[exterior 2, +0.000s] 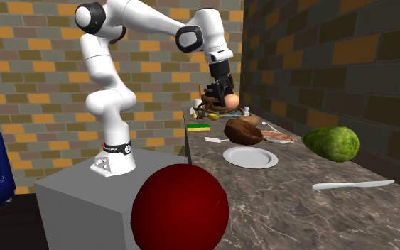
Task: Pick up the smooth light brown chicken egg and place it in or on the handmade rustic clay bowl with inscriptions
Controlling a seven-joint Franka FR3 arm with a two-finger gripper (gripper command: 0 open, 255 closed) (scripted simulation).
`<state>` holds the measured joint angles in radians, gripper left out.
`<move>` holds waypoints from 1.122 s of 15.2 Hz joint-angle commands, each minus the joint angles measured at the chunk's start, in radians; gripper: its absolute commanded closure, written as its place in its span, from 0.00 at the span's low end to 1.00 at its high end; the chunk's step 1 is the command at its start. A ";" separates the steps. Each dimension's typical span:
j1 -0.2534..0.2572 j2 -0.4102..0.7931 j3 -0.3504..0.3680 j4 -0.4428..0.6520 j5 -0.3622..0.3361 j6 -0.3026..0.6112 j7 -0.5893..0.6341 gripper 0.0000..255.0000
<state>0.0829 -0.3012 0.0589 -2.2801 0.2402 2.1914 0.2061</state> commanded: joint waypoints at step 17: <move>0.066 0.188 0.135 0.054 -0.025 0.169 0.189 1.00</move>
<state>0.1483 -0.1183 0.1928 -2.2167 0.2144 2.3452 0.3966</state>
